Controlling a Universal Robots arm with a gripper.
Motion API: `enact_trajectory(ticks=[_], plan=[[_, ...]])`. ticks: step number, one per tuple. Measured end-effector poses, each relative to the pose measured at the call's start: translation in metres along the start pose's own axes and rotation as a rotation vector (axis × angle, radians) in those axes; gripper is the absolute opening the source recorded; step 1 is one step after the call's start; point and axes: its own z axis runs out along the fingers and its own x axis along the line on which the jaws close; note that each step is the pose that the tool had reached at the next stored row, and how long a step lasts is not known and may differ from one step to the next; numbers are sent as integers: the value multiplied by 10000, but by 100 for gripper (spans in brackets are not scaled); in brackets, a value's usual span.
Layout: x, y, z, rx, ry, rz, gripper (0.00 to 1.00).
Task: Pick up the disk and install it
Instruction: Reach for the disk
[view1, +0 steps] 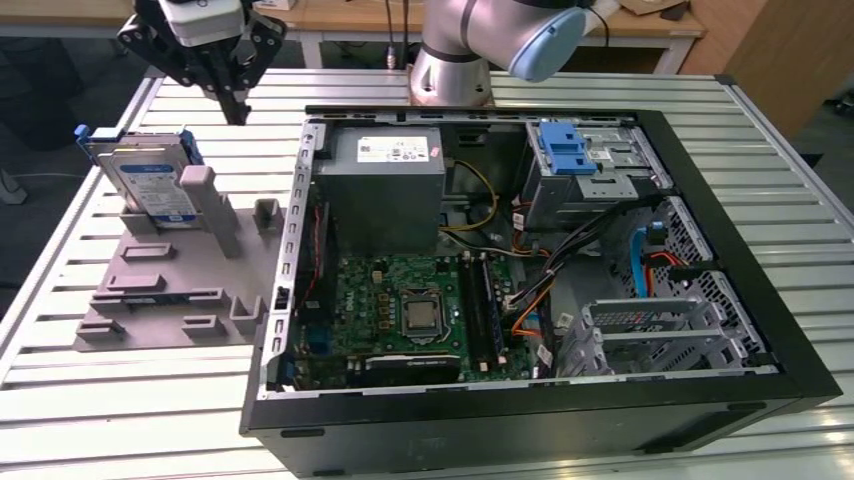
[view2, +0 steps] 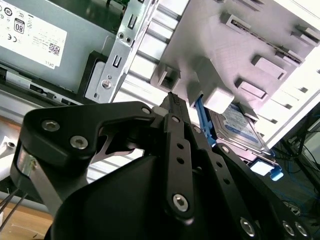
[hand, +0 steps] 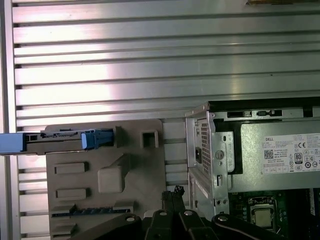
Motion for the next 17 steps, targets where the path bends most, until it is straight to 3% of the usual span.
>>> enact_trajectory(ticks=[17], plan=[[45,4,1,0,0,0,11]])
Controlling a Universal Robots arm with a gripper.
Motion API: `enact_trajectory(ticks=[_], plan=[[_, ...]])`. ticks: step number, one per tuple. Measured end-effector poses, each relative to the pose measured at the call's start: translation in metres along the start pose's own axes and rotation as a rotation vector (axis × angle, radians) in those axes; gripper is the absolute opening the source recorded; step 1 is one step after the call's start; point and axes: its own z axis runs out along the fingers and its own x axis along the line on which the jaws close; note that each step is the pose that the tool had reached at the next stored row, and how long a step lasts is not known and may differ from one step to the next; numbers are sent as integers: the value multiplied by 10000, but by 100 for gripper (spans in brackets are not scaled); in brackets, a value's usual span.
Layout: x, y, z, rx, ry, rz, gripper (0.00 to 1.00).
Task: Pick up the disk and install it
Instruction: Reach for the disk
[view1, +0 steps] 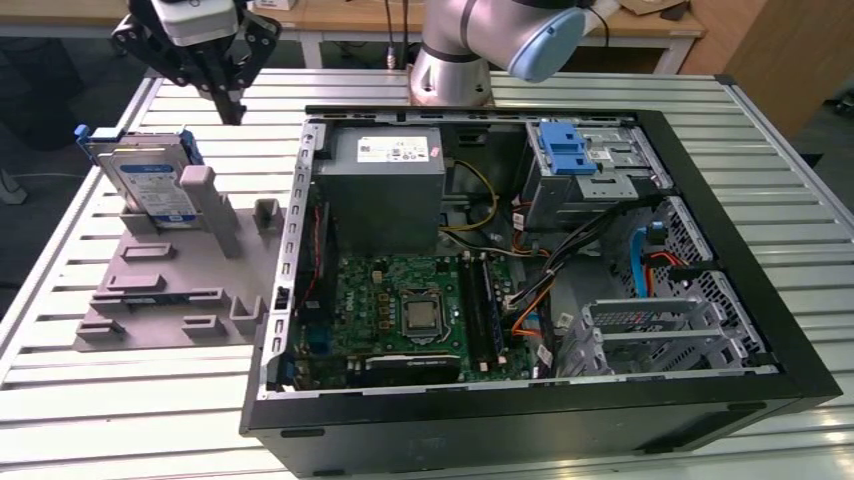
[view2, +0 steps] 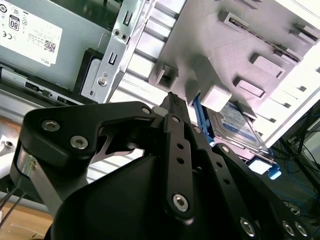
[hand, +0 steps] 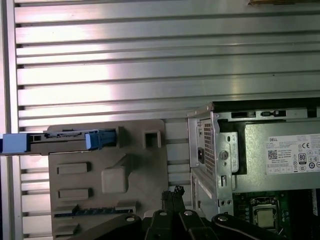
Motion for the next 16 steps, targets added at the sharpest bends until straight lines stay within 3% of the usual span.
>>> enact_trajectory(ticks=[10,16], plan=[[40,4,-1,0,1,0,11],[114,48,0,1,0,1,11]])
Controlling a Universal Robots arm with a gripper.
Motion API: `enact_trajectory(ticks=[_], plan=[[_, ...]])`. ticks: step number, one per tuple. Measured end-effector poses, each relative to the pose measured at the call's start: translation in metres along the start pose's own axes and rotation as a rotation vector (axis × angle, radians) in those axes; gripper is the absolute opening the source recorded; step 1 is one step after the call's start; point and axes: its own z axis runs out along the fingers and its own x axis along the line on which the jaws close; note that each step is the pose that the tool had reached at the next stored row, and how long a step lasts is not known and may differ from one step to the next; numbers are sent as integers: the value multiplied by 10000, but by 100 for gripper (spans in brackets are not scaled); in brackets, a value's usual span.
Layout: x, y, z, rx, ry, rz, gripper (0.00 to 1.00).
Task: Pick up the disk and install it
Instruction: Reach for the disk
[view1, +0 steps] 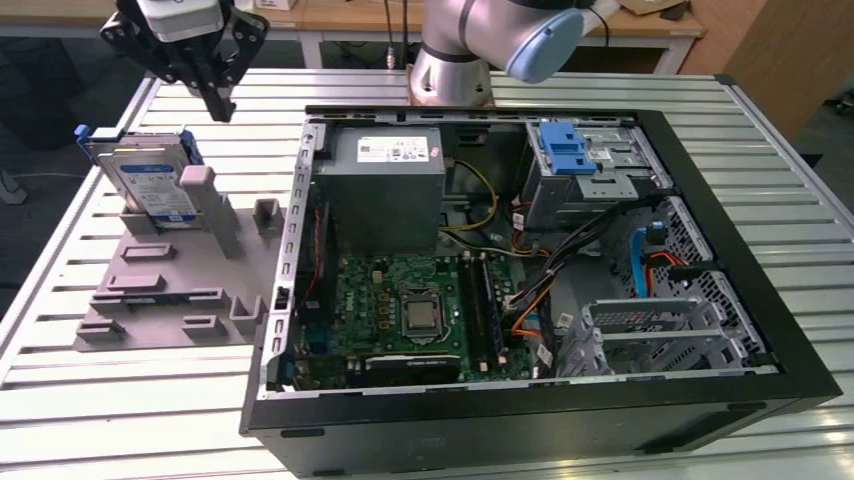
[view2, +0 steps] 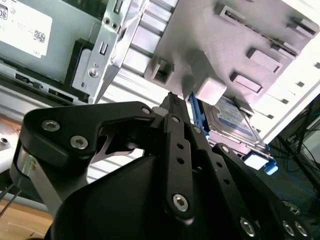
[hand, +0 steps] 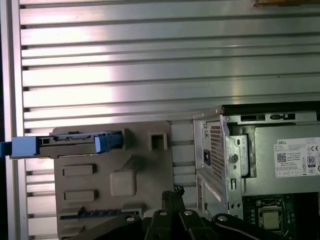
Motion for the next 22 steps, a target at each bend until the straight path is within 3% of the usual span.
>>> enact_trajectory(ticks=[7,22], plan=[[193,99,5,0,0,0,11],[235,99,7,0,0,-1,11]])
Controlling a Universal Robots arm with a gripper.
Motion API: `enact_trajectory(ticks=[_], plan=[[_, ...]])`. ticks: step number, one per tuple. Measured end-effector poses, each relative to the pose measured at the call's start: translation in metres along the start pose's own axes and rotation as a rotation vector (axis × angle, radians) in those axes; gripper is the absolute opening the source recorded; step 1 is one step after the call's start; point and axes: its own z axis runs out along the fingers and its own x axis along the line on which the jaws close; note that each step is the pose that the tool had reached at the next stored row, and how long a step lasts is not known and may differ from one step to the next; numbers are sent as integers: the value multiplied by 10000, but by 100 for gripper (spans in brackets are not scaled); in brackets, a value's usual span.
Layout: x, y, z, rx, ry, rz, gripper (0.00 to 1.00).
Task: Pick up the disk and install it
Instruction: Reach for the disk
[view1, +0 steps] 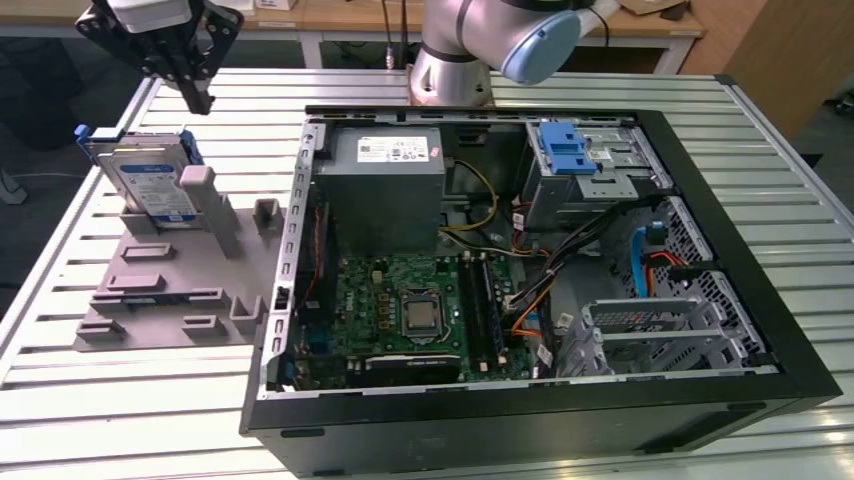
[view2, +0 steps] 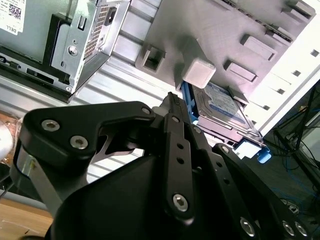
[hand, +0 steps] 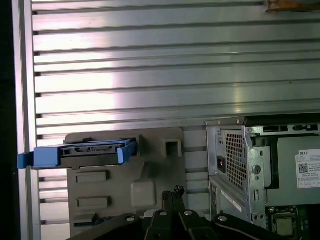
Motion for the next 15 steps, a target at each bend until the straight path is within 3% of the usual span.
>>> enact_trajectory(ticks=[15], plan=[[50,-4,1,0,0,0,11]])
